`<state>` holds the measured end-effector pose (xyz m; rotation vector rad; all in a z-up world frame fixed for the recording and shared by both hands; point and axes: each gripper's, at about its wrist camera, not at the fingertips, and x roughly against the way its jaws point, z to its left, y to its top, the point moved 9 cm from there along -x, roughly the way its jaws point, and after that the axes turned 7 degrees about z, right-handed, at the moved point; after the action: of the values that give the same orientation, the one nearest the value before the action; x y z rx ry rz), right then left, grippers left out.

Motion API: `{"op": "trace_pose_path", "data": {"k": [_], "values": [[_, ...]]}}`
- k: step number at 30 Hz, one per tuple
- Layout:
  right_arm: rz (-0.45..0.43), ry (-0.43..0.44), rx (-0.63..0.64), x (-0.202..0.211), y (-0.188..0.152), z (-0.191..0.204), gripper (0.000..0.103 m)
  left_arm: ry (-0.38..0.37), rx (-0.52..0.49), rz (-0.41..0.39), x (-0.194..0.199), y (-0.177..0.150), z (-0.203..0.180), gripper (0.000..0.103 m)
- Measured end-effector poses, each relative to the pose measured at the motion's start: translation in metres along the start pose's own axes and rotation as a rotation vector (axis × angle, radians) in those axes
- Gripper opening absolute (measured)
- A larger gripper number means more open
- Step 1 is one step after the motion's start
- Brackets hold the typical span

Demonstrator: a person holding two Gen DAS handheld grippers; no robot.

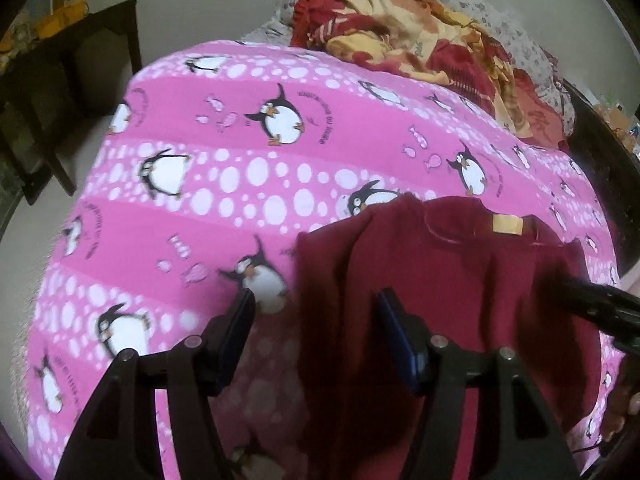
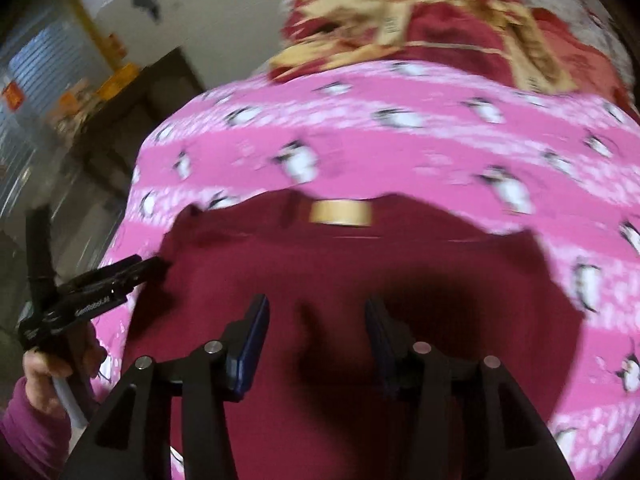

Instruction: Fold small clothes

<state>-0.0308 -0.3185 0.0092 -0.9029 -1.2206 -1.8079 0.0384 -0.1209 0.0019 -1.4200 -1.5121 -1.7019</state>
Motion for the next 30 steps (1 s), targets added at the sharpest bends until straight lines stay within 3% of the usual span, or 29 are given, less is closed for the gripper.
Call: {"op": "trace_pose_path", "data": {"k": [5, 8, 11, 14, 21, 30], "values": [[0.025, -0.013, 0.043, -0.040, 0.011, 0.037, 0.054, 0.058, -0.038, -0.013, 0.012, -0.012, 0.008, 0.062], [0.058, -0.078, 0.053, -0.071, 0.016, 0.040, 0.054, 0.056, -0.021, -0.009, 0.017, -0.020, 0.018, 0.062], [0.053, -0.112, 0.055, -0.091, 0.022, 0.035, 0.065, 0.048, -0.010, -0.001, 0.017, -0.025, 0.021, 0.062], [0.066, -0.152, 0.090, -0.086, 0.022, 0.040, 0.066, 0.053, -0.014, 0.001, 0.018, -0.028, 0.023, 0.062], [0.009, -0.096, 0.135, -0.057, 0.027, 0.074, 0.066, 0.020, 0.013, 0.021, 0.013, -0.037, 0.029, 0.062], [0.077, -0.050, 0.128, -0.103, 0.033, 0.102, 0.066, -0.018, 0.049, 0.056, 0.015, -0.057, 0.040, 0.066]]}}
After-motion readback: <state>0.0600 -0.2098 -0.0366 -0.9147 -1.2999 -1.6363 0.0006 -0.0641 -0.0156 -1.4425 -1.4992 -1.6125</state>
